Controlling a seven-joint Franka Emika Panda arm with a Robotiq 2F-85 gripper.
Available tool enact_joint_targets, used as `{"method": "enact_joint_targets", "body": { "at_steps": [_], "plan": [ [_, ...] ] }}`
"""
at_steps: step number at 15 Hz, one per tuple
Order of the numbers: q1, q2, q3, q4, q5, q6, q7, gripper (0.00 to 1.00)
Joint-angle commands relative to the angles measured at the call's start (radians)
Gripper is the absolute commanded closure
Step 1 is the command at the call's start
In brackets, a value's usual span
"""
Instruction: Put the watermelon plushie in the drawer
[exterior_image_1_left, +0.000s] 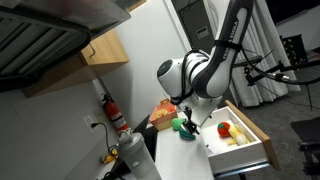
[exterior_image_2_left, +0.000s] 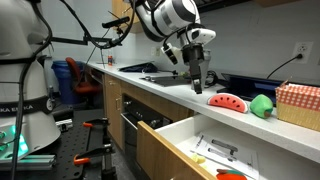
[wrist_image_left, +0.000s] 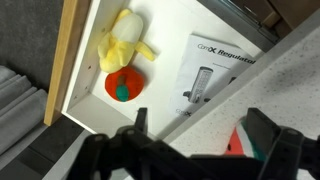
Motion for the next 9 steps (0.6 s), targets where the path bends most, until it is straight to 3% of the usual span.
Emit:
{"method": "enact_joint_targets", "body": {
  "at_steps": [1, 9],
  "plan": [
    [0.035, -0.001, -0.035, 0.000, 0.007, 0.001, -0.005, 0.00],
    [0.037, -0.003, -0.035, -0.007, 0.004, 0.005, -0.002, 0.00]
  ]
}}
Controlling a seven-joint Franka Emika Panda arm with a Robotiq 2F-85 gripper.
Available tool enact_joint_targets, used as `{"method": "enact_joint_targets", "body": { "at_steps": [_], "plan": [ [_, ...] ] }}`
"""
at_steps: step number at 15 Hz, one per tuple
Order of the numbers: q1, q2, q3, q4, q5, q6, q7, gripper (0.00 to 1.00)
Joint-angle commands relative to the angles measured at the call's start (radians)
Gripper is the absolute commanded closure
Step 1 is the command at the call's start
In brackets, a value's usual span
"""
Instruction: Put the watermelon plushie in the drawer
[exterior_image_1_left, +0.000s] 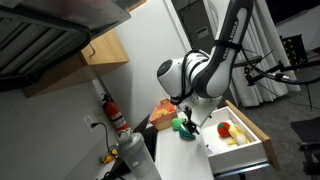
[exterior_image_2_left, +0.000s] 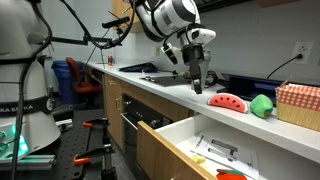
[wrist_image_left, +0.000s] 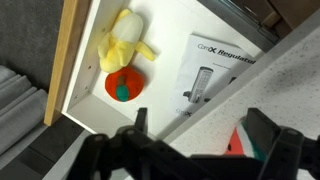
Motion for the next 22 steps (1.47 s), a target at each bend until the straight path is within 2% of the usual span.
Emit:
{"method": "enact_joint_targets", "body": {
  "at_steps": [1, 5, 11, 22],
  "plan": [
    [0.039, -0.007, -0.033, -0.018, 0.000, 0.018, 0.006, 0.00],
    [0.055, -0.008, -0.030, -0.021, 0.023, 0.035, 0.003, 0.00],
    [0.069, 0.033, -0.036, 0.056, 0.077, 0.046, 0.021, 0.00],
    [0.100, 0.226, -0.105, 0.269, 0.068, 0.054, 0.093, 0.00]
  ]
}}
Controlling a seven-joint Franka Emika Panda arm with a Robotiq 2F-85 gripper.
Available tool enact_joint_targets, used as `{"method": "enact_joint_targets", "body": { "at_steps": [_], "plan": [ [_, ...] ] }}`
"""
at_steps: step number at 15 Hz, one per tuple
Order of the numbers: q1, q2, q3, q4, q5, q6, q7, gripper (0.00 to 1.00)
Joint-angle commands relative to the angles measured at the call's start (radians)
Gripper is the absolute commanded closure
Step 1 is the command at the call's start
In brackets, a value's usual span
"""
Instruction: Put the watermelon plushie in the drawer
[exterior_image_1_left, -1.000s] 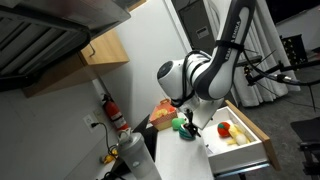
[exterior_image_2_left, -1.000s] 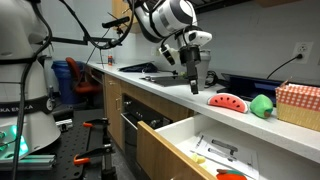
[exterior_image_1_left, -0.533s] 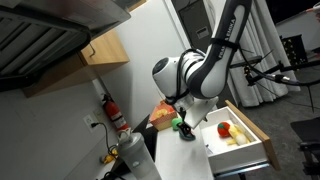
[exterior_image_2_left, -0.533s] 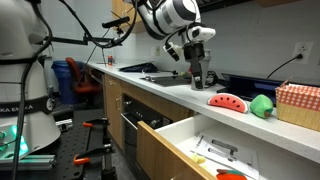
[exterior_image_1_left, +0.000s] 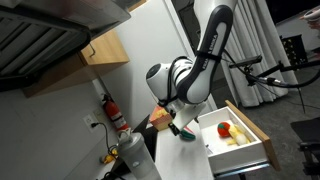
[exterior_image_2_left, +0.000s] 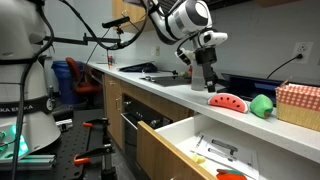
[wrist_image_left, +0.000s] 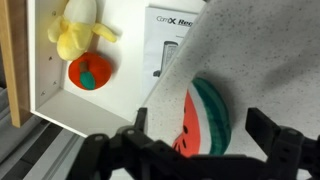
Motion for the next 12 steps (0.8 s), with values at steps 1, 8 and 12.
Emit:
{"method": "enact_joint_targets", "body": {
  "at_steps": [1, 8, 12],
  "plan": [
    [0.041, 0.101, -0.047, 0.102, 0.006, 0.011, 0.045, 0.00],
    [0.063, 0.198, -0.090, 0.211, 0.055, 0.004, 0.048, 0.44],
    [0.070, 0.195, -0.105, 0.215, 0.079, 0.004, 0.028, 0.73]
  ]
}}
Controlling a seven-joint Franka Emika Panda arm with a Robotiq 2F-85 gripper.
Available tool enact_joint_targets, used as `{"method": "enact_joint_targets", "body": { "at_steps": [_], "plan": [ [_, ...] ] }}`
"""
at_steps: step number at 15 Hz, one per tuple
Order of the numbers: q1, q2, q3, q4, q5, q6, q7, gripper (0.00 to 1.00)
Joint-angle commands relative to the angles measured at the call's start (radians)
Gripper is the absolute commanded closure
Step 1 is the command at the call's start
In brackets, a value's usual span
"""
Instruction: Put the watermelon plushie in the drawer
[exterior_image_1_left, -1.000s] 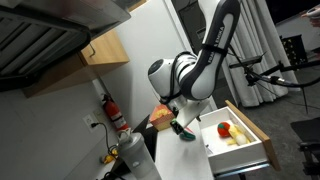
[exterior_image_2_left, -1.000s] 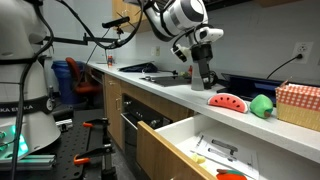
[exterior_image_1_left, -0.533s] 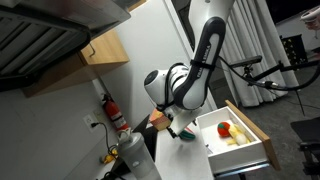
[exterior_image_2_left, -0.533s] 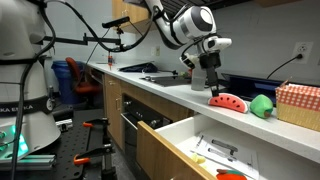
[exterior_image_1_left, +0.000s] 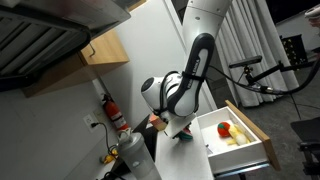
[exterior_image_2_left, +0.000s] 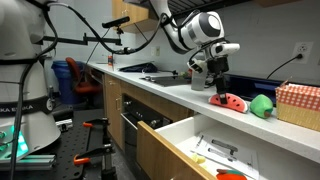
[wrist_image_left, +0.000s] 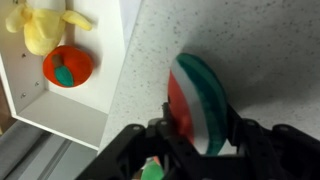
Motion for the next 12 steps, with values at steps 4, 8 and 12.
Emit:
{"method": "enact_joint_targets", "body": {
  "at_steps": [4, 8, 12],
  "plan": [
    [0.012, -0.040, -0.027, -0.010, 0.059, -0.001, -0.063, 0.99],
    [-0.004, -0.093, -0.039, -0.041, 0.079, 0.000, -0.134, 0.98],
    [-0.023, -0.149, -0.062, -0.094, 0.079, 0.000, -0.205, 0.97]
  ]
}}
